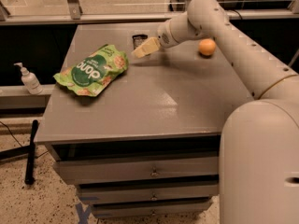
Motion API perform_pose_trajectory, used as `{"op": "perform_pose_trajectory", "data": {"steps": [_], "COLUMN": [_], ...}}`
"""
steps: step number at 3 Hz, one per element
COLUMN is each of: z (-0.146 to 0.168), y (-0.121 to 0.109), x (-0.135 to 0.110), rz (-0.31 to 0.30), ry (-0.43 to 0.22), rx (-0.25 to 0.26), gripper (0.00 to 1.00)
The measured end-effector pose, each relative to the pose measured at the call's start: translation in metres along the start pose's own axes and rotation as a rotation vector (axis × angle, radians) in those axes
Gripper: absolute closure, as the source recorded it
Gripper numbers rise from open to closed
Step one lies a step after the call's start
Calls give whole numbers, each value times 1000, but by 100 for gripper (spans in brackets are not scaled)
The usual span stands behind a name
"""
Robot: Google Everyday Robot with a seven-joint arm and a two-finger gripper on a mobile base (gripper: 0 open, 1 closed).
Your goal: Move rxbar chocolate near orange
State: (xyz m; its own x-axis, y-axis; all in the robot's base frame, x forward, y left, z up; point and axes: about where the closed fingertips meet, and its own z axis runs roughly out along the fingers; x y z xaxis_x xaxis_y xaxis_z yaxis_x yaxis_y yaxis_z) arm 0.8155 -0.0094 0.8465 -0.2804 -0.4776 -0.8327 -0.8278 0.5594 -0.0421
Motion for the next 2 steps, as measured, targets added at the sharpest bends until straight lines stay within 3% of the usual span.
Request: {"op": "perform_pose_trajectory", "data": {"steps": [2], "z": [10], "y": [8], "x": [-1], "rz": [-10], "ry": [-14], "rx": [-28], "gripper": [40]}}
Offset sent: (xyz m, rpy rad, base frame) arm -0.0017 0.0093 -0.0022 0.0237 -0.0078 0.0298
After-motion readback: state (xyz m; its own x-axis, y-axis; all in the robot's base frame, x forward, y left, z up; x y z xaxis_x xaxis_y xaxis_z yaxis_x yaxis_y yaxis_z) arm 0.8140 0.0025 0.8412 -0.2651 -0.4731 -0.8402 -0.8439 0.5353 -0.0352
